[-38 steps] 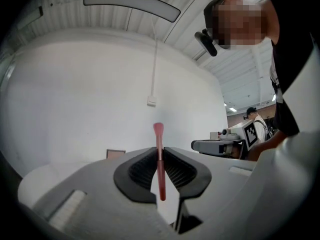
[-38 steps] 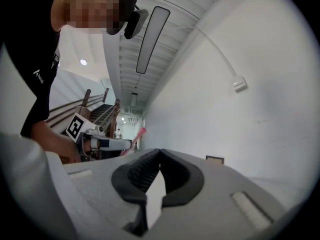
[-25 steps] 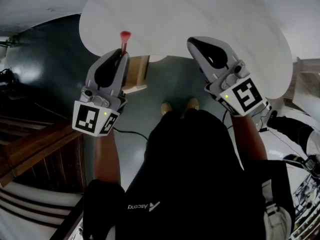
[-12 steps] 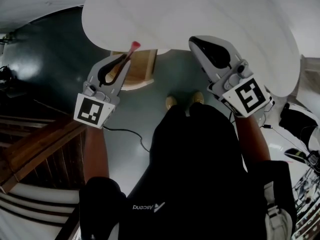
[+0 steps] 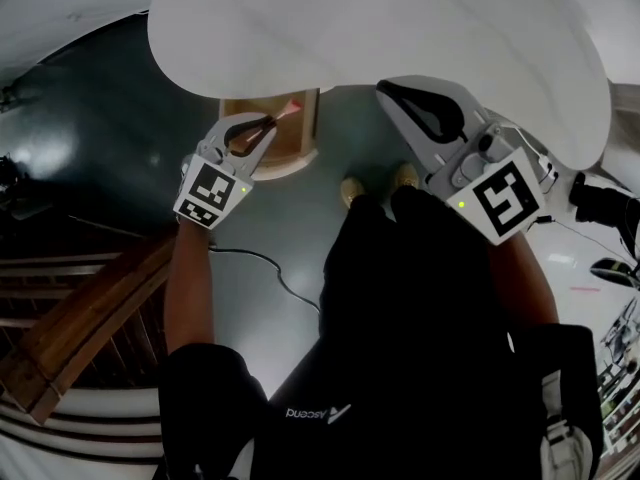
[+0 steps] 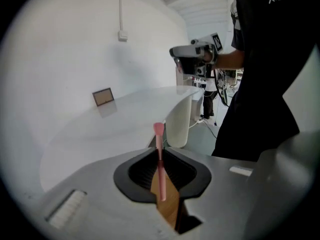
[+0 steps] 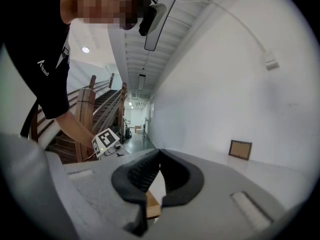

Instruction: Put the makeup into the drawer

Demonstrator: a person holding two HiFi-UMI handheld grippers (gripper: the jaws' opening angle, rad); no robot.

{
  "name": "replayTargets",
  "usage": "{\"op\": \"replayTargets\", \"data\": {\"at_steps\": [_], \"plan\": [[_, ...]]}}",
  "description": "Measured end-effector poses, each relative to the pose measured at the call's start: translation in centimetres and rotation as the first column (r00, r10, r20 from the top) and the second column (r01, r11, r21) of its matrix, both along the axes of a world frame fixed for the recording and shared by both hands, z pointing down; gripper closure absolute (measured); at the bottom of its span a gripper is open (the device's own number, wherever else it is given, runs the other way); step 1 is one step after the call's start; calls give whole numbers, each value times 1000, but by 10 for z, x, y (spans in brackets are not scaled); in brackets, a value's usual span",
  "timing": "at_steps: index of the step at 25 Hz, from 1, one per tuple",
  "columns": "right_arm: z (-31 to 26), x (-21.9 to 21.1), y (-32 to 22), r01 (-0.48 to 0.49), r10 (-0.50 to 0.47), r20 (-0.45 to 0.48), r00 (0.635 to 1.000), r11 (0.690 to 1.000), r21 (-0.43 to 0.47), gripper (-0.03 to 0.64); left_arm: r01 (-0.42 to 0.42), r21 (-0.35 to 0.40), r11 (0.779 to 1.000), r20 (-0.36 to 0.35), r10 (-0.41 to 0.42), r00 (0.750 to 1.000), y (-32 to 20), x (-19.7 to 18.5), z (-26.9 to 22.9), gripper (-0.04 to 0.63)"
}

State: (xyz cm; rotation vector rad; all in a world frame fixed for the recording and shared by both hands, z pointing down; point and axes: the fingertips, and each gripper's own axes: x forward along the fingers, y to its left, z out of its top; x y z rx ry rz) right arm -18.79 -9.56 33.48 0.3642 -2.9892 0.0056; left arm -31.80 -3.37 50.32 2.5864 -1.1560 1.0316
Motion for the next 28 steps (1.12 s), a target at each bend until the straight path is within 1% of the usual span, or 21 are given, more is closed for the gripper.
{"op": "replayTargets", "data": {"at_steps": [3, 6, 10, 14, 18, 21, 24, 26, 28], "plan": [[4, -2, 2, -8, 8, -28, 1000, 1000, 8, 614, -34, -73, 997, 36, 37, 999, -3, -9, 34, 541], [3, -9, 2, -21, 21, -50, 999, 1000, 5, 614, -53, -141, 989, 74, 63, 995, -8, -23, 61, 541], [7, -27, 13, -25, 25, -70, 997, 1000, 1, 614, -68, -193, 979, 136, 96, 986, -4, -43, 93, 541], [18, -30, 14, -50, 48, -84, 995, 999, -22, 614, -82, -241, 967, 206, 134, 969, -8, -49, 129, 541], [27, -27, 8, -74, 69, -104, 992, 996, -47, 614, -97, -309, 946, 276, 187, 943, -13, -53, 163, 541], [33, -22, 3, -89, 81, -125, 989, 995, -54, 614, -109, -342, 933, 302, 219, 928, -18, -51, 182, 541], [37, -13, -5, -110, 102, -127, 987, 992, -58, 614, -120, -365, 923, 326, 248, 912, -25, -47, 199, 541], [42, -5, -11, -125, 115, -136, 984, 990, -64, 614, -123, -381, 916, 330, 259, 908, -31, -41, 211, 541], [46, 1, -15, -137, 127, -146, 981, 988, -67, 614, -120, -397, 910, 326, 262, 908, -33, -39, 224, 541]]}}
